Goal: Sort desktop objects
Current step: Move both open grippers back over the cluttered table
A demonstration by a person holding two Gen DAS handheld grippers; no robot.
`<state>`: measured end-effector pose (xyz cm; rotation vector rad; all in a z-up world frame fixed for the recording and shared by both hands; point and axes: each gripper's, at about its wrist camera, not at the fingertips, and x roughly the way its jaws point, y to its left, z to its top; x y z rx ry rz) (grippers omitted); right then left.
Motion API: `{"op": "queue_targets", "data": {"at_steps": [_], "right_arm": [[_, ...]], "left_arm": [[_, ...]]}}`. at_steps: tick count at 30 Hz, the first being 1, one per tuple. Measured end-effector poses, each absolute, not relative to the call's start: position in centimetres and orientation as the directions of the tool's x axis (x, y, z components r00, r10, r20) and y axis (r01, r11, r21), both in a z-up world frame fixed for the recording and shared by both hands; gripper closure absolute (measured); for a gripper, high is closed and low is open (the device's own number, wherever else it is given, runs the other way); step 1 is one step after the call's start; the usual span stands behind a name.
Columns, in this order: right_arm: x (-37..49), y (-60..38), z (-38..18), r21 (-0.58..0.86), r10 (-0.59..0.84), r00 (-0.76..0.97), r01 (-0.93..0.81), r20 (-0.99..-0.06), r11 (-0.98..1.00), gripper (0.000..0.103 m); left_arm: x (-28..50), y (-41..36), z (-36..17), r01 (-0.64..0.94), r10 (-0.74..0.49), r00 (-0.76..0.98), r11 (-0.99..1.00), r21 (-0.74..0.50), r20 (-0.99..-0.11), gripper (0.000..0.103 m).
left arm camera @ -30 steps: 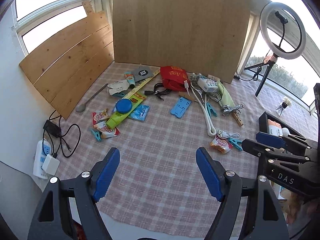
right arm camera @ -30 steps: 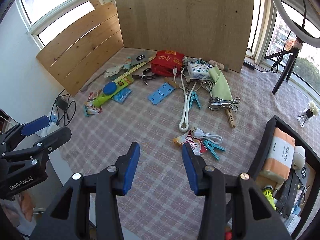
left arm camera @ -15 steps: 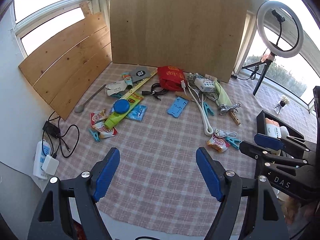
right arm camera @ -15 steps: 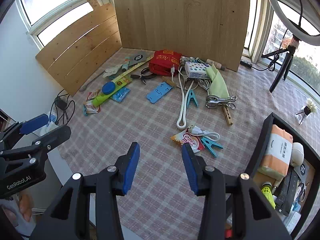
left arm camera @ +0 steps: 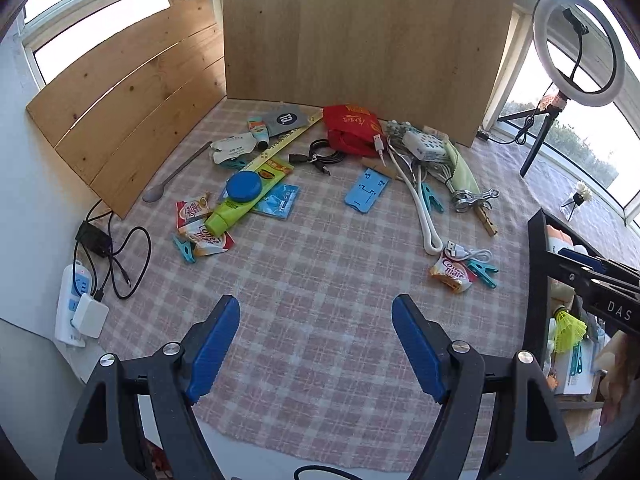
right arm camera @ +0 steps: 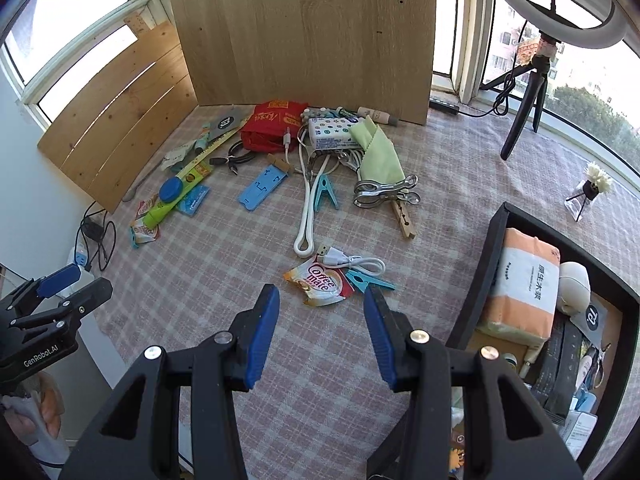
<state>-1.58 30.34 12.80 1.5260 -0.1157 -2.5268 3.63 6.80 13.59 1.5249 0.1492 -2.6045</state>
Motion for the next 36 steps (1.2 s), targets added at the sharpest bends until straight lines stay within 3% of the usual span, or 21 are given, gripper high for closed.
{"op": "queue_targets", "data": {"at_steps": [26,36], "right_arm": [[-2.0,32.5,11.0,0.171,-0.184,-0.421,0.068,-0.888,-0.983,0.06],[-7.0,32.4,7.8,0.129,-0.199,-0.267,0.256,-0.943,-0.958,0.06]], "left_arm": [[2.3,6.9,11.3,0.135,-0.021,-0.436,-0.99,-0.042,-0.9,0.025],[-3.6,6.5,7.2,0.033,0.003,-0.342,-0.999,-0.015,-0.94,0.026]]}}
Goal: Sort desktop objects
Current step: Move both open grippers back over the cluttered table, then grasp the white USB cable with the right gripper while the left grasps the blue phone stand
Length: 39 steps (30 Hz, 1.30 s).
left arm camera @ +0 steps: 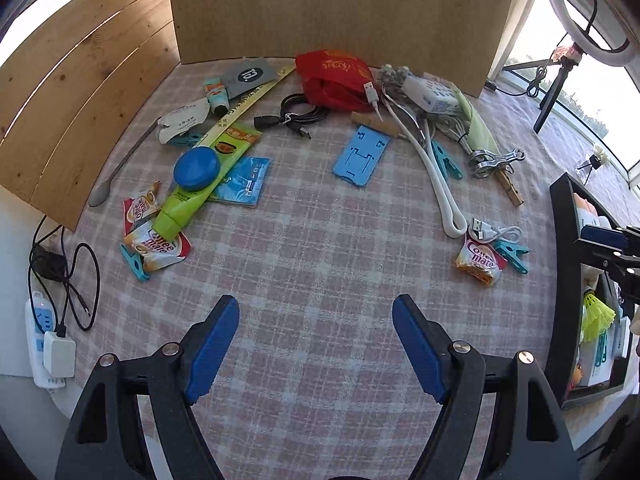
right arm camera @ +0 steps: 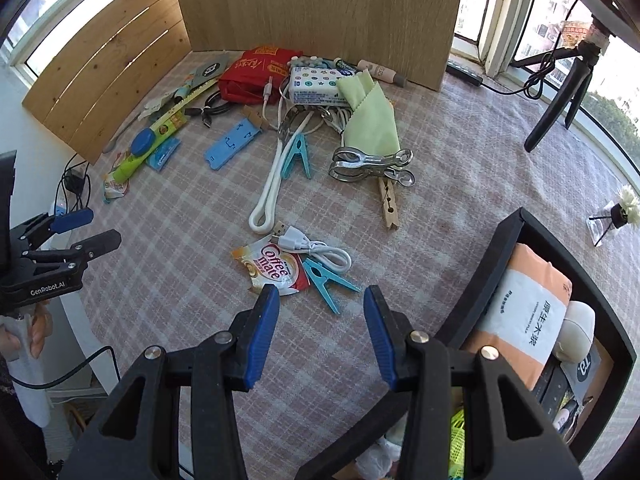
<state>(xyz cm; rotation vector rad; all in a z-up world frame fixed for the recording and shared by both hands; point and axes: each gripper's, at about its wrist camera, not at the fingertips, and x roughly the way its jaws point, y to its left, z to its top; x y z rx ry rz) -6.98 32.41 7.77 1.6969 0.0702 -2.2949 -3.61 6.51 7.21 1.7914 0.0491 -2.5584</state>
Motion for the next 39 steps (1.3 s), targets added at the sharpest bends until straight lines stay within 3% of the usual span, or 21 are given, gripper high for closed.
{"op": "queue_targets", "data": {"at_steps": [11,32,36,39], "right_arm": [[-10.8,28.2,2.4,0.039,-0.125,-0.137,0.509,-0.983,-0.86,0.06],[-13.8,27.3,-0.4,0.099,-0.161,-0.069,0.542,-0.985,-0.834,0.062],[-14.9,28.3,-0.2,0.107,-0.163,-0.07,0.498,-0.984,-0.861,0.081],[-15.5,29.4,-0.2,0.149,-0.195,-0.057,0.447,-0.979,-0.882,0.081]], "left_arm": [[-11.4,9.0,3.1,-0.129,0.002,-0.259,-0.991,0.032,-0.966,0.026],[-20.2,10.7,-0.5,-0.221,-0.053,-0.234,-0.969,0.106,-0.971,0.028],[-20.9,11.1,-0.4,-0.232,-0.024,-0.235,-0.97,0.08,-0.972,0.039],[-21.1,11.4,-0.3,-0.24,0.009,-0.236,-0.969,0.049,-0.972,0.051]]}}
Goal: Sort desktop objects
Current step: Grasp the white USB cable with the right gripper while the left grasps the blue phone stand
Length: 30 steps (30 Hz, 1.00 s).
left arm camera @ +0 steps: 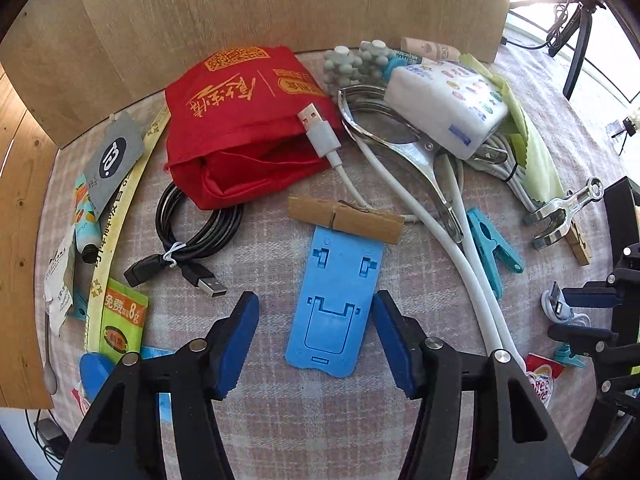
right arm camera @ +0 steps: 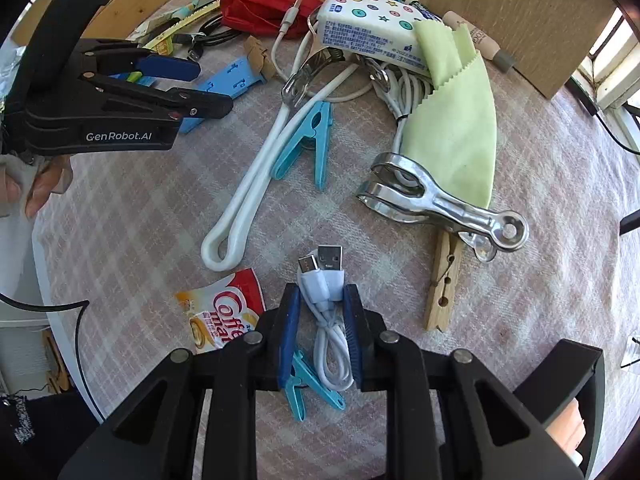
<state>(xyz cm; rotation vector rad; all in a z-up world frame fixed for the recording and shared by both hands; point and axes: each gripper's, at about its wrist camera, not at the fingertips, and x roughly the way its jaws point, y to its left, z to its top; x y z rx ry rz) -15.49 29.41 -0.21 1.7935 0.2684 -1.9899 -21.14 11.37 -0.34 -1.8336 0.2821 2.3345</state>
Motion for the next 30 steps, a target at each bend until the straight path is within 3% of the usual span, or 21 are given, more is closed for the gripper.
{"op": "queue_targets", "data": {"at_steps": [3,6,9,12,16,30], "right_arm": [[-16.0,30.3,-0.2,0.185,-0.222,-0.049,0.395,-0.974,-0.9,0.082],[-16.2,30.9,-0.1,0.2,-0.232,-0.048,0.361,-0.972,-0.911,0.082],[-16.1,31.2,-0.2,0.195,-0.227,-0.049,0.36,-0.973,-0.912,0.082],[-16.1,31.2,-0.2,0.192,-0.223,-0.048,0.354,-0.974,-0.915,0.082],[-16.3,30.7,-0.1,0.201,-0.232,-0.052,0.343,-0.971,-0.918,0.082],[-15.8,32.4,3.2,0.261,-0.296,-0.097,0.267,-0.95,-0.928,0.082]], "left_arm": [[-21.3,11.3,-0.3,-0.246,0.053,-0.222,-0.969,0.004,-0.974,0.064],[-21.2,11.6,-0.2,-0.261,0.048,-0.224,-0.965,0.012,-0.973,0.066],[-21.1,11.8,-0.2,-0.277,0.054,-0.216,-0.961,0.008,-0.975,0.066],[-21.3,11.7,-0.3,-0.265,0.033,-0.212,-0.964,0.025,-0.977,0.054],[-21.8,11.7,-0.2,-0.266,0.053,-0.205,-0.964,0.003,-0.977,0.068],[-18.6,12.5,1.9,-0.259,0.082,-0.23,-0.966,-0.02,-0.97,0.068]]}}
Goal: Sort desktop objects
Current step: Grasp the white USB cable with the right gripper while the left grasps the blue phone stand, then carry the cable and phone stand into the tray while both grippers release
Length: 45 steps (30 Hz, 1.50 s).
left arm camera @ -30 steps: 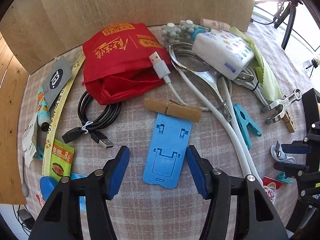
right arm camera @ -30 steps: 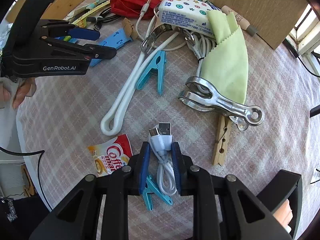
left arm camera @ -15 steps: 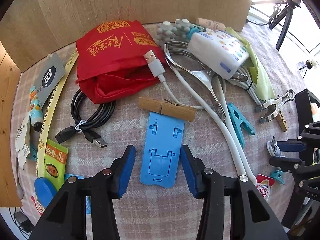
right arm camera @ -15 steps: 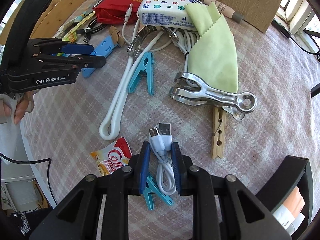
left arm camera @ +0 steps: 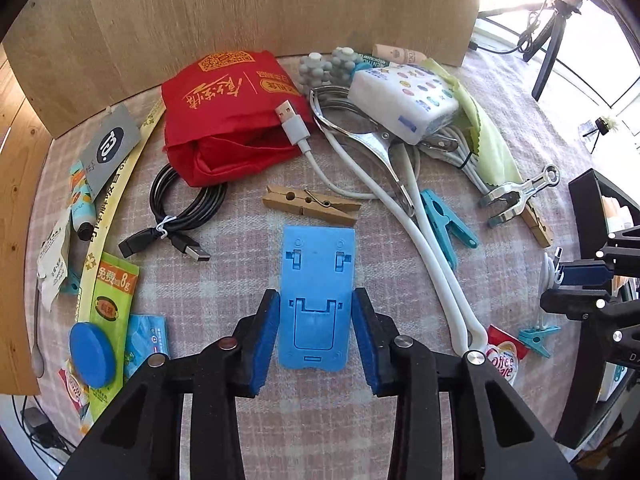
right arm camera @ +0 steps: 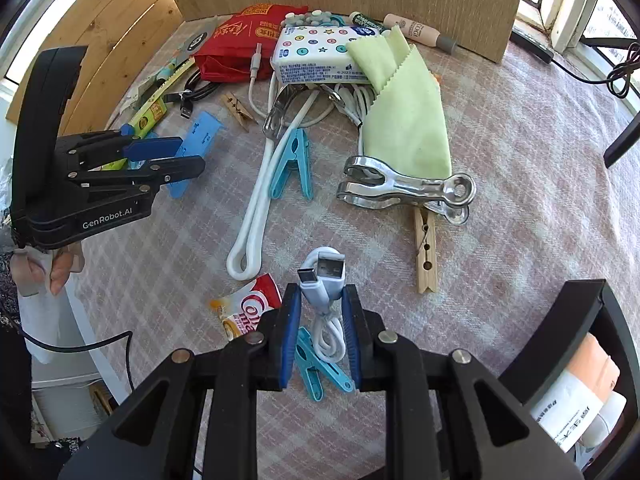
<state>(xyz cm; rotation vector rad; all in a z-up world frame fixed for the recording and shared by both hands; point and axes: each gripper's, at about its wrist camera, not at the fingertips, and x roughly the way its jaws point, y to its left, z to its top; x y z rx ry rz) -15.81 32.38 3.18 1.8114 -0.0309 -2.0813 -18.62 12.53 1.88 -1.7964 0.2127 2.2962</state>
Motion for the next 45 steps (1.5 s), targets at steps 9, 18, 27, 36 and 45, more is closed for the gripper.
{"op": "queue_targets", "data": {"at_steps": [9,18,27,36,45], "right_arm": [[-13.7,33.8,5.5,0.272,-0.314,-0.16,0.237,-0.936,-0.933,0.083],[-12.1,36.1,7.8,0.265,-0.31,-0.217,0.214,-0.926,-0.94,0.083],[-7.3,43.7,11.6,0.271,-0.287,-0.291,0.096,-0.913,-0.958,0.083],[-1.2,54.1,13.5,0.221,-0.167,-0.347,-0.123,-0.923,-0.968,0.083],[2.8,61.1,13.3,0.198,-0.087,-0.357,-0.289,-0.93,-0.937,0.083]], "left_arm": [[-15.3,12.7,4.2,-0.286,0.102,-0.273,-0.958,-0.02,-0.957,0.068],[-12.3,14.9,8.1,-0.335,0.146,-0.32,-0.942,-0.032,-0.936,0.068],[-8.3,23.7,11.8,-0.484,0.258,-0.328,-0.872,-0.073,-0.909,0.068],[-4.5,34.8,13.5,-0.664,0.375,-0.266,-0.739,-0.113,-0.888,0.068],[-1.6,41.9,13.4,-0.744,0.423,-0.202,-0.652,-0.143,-0.883,0.068]]}}
